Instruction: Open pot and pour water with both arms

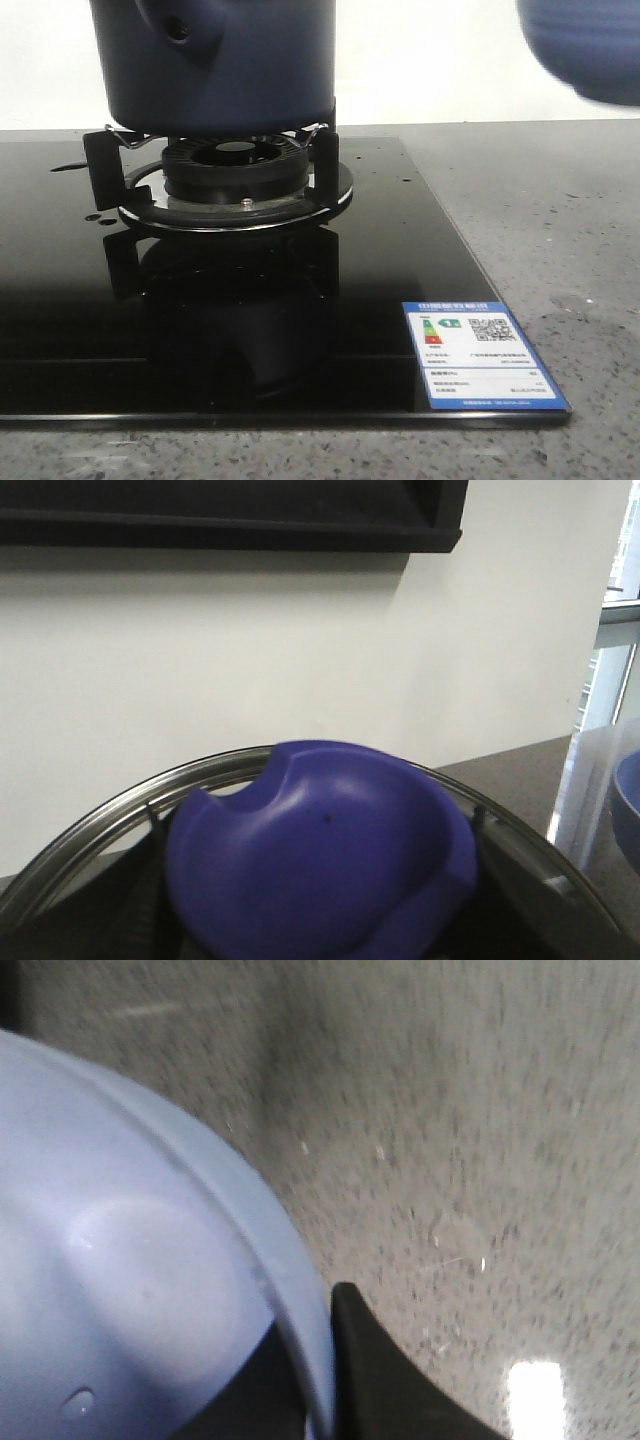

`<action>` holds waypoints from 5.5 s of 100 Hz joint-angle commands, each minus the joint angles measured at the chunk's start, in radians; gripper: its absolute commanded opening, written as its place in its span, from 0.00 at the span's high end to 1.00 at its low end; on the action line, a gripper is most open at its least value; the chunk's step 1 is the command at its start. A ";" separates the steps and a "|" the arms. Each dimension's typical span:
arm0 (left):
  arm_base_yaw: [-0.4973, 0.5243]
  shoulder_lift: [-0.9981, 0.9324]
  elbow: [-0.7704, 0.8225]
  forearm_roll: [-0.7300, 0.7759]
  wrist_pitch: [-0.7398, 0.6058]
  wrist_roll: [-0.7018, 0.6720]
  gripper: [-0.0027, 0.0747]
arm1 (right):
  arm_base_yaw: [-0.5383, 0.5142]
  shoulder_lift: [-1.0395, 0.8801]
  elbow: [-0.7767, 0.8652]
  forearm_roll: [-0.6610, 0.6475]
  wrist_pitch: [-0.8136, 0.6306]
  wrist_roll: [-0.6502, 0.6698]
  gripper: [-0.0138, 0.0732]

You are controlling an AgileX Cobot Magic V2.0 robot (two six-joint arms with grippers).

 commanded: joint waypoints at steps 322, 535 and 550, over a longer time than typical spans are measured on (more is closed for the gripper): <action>-0.049 0.400 -0.404 -0.006 0.115 0.086 0.33 | 0.062 -0.511 0.099 0.111 -0.340 -0.179 0.91; 0.032 -0.613 0.585 1.390 -0.171 -1.244 0.99 | 0.292 -1.254 0.892 0.115 -0.790 -0.304 0.91; 0.108 -0.686 0.691 1.483 -0.176 -1.381 0.99 | 0.292 -1.254 0.892 0.115 -0.790 -0.304 0.91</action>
